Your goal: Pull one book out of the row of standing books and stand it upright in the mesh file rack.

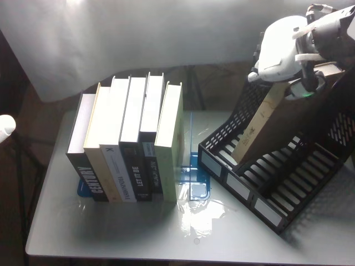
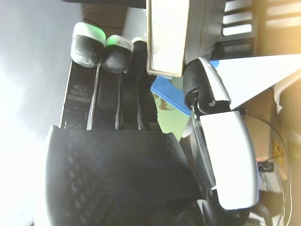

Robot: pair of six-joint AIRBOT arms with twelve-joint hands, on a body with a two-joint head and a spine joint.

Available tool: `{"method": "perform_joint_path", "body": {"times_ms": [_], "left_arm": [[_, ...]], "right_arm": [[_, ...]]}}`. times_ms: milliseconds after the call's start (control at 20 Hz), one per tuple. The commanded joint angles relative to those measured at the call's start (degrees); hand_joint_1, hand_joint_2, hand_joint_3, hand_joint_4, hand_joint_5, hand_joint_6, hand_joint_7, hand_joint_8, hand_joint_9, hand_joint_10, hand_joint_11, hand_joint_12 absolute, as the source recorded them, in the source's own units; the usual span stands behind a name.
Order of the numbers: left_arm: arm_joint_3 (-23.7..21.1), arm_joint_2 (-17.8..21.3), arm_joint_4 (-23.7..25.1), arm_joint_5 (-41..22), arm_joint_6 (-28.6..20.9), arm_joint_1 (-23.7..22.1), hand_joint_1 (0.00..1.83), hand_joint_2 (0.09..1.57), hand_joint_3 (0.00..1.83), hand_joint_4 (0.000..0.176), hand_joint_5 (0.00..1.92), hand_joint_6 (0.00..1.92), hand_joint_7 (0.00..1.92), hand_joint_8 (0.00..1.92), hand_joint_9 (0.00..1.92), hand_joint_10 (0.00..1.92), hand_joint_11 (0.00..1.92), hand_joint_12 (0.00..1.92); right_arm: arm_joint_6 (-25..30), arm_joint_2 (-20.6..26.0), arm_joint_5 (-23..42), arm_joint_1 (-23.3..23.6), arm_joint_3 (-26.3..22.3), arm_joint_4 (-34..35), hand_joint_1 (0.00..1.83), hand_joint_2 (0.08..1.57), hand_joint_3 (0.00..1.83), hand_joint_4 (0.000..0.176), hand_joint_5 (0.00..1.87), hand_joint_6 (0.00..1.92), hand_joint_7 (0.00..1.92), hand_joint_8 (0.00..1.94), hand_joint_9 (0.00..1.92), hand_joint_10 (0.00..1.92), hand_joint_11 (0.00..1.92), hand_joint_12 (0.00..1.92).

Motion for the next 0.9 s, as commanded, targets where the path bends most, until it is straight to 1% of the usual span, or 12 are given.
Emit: {"method": "perform_joint_path", "body": {"times_ms": [0,50,250,600,750,850], "left_arm": [[0.5,0.5,-1.1,-7.1,-0.3,-0.3,0.19,1.35,0.00,0.000,0.01,0.00,0.00,0.00,0.00,0.00,0.00,0.00],[0.6,0.4,-1.1,-7.1,-0.3,-0.3,0.19,1.35,0.00,0.000,0.01,0.00,0.00,0.00,0.00,0.00,0.00,0.00],[0.7,0.3,-1.1,-7.2,-0.3,-0.3,0.22,1.36,0.00,0.000,0.02,0.00,0.00,0.00,0.00,0.00,0.00,0.00],[0.8,0.1,-1.0,-7.4,-0.3,-0.3,0.21,1.37,0.00,0.000,0.02,0.00,0.00,0.00,0.00,0.00,0.00,0.00],[0.8,0.1,-1.0,-7.6,-0.3,-0.3,0.21,1.36,0.00,0.000,0.01,0.00,0.00,0.00,0.00,0.00,0.00,0.00],[0.8,0.1,-1.0,-7.6,-0.3,-0.3,0.21,1.37,0.00,0.000,0.01,0.00,0.00,0.00,0.00,0.00,0.00,0.00]], "right_arm": [[-0.3,0.6,-4.0,-0.1,0.4,-1.3,0.78,1.51,0.00,0.000,0.34,1.91,0.62,1.94,0.80,1.92,0.89,1.92],[-0.3,0.5,-3.8,-1.1,0.6,-1.4,0.78,1.51,0.00,0.000,0.34,1.91,0.62,1.94,0.80,1.92,0.89,1.92],[-0.3,-0.2,-2.7,-2.6,1.6,-1.7,0.78,1.51,0.00,0.000,0.34,1.91,0.62,1.94,0.80,1.92,0.89,1.92],[0.3,-1.7,-2.9,-3.2,3.3,-1.9,0.78,1.51,0.00,0.000,0.34,1.91,0.62,1.94,0.80,1.92,0.89,1.92],[0.4,-1.7,-3.0,-3.2,2.6,-1.9,0.78,1.51,0.00,0.000,0.34,1.91,0.62,1.94,0.80,1.92,0.89,1.92],[1.5,0.0,-3.0,-2.9,0.9,-1.9,0.78,1.51,0.00,0.000,0.34,1.91,0.62,1.94,0.80,1.92,0.89,1.92]]}}
